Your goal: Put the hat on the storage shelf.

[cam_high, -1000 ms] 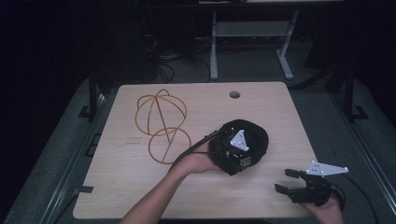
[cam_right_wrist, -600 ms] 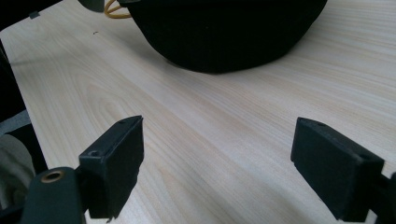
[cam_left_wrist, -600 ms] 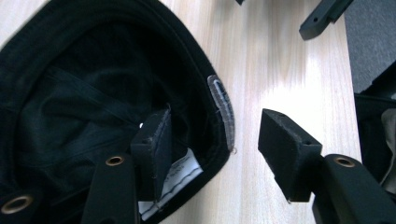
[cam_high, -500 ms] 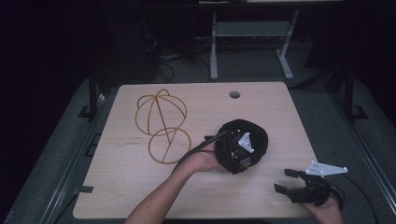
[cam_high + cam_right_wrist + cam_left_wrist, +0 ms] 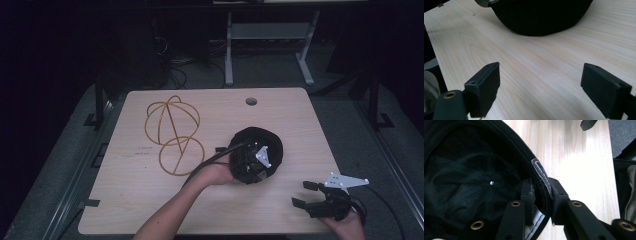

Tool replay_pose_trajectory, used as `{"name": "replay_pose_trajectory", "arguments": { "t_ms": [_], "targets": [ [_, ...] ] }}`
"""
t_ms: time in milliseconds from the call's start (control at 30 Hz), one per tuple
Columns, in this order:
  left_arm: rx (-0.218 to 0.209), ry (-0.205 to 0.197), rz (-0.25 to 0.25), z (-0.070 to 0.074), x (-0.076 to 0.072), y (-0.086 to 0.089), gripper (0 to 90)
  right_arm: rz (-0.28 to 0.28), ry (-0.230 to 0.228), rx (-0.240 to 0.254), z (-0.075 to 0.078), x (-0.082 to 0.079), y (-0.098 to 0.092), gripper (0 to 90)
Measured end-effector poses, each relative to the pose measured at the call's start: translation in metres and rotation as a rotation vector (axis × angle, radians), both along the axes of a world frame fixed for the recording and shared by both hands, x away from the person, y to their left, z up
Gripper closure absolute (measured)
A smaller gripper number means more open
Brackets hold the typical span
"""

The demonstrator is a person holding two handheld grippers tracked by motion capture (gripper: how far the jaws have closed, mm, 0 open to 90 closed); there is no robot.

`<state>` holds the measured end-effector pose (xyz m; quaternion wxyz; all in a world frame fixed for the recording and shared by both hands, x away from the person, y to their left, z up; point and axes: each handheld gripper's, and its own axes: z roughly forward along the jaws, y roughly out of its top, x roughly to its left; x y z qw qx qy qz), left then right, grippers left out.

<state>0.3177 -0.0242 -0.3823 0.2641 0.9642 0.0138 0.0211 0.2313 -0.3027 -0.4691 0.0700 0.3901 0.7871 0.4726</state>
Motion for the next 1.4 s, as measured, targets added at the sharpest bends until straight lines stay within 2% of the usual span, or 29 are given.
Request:
{"name": "replay_pose_trajectory", "arguments": {
  "t_ms": [300, 433, 533, 633, 667, 700, 767, 833, 867, 900, 933, 1000, 1033, 1067, 1200, 1400],
  "targets": [
    [-0.011, 0.02, 0.018, 0.001, 0.004, 0.003, 81.3, -0.001, 0.001, 0.012, -0.002, 0.002, 0.002, 14.0],
    [-0.032, 0.032, 0.024, 0.004, 0.007, 0.006, 81.3, -0.006, -0.007, 0.025, -0.001, 0.001, 0.003, 13.5],
    [-0.071, 0.046, 0.037, 0.01, 0.01, 0.011, 81.3, -0.004, -0.011, 0.03, -0.002, 0.002, 0.003, 13.5],
    [-0.09, 0.053, 0.041, 0.014, 0.011, 0.013, 81.4, -0.007, -0.024, 0.032, 0.0, 0.001, 0.004, 13.6],
    [-0.115, 0.059, 0.044, 0.021, 0.013, 0.016, 81.4, -0.003, -0.03, 0.038, 0.002, 0.001, 0.006, 13.6],
    [-0.115, 0.059, 0.044, 0.021, 0.013, 0.016, 81.4, -0.003, -0.03, 0.038, 0.002, 0.001, 0.006, 13.6],
    [-0.157, 0.07, 0.05, 0.032, 0.016, 0.02, 81.5, -0.002, -0.054, 0.047, 0.007, 0.0, 0.009, 13.6],
    [-0.168, 0.073, 0.049, 0.035, 0.017, 0.021, 81.6, 0.001, -0.059, 0.053, 0.008, 0.0, 0.01, 13.6],
    [-0.199, 0.082, 0.053, 0.042, 0.017, 0.024, 81.6, 0.005, -0.076, 0.051, 0.012, 0.0, 0.013, 13.7],
    [-0.199, 0.082, 0.053, 0.042, 0.017, 0.024, 81.7, 0.005, -0.083, 0.055, 0.013, 0.0, 0.014, 13.7],
    [-0.241, 0.092, 0.054, 0.05, 0.018, 0.027, 81.7, 0.007, -0.089, 0.06, 0.014, 0.0, 0.015, 13.8],
    [-0.285, 0.107, 0.056, 0.057, 0.019, 0.031, 81.7, 0.009, -0.103, 0.068, 0.017, 0.0, 0.017, 13.8],
    [-0.285, 0.107, 0.056, 0.057, 0.019, 0.031, 81.7, 0.009, -0.103, 0.068, 0.017, 0.0, 0.017, 13.8],
    [-0.321, 0.124, 0.058, 0.063, 0.02, 0.034, 81.8, 0.012, -0.112, 0.074, 0.019, -0.001, 0.019, 13.9],
    [-0.353, 0.127, 0.053, 0.072, 0.02, 0.039, 81.8, 0.015, -0.128, 0.084, 0.022, 0.001, 0.024, 14.2],
    [-0.388, 0.125, 0.043, 0.081, 0.017, 0.04, 81.9, 0.03, -0.161, 0.129, 0.031, 0.005, 0.036, 14.8]
  ]
}}
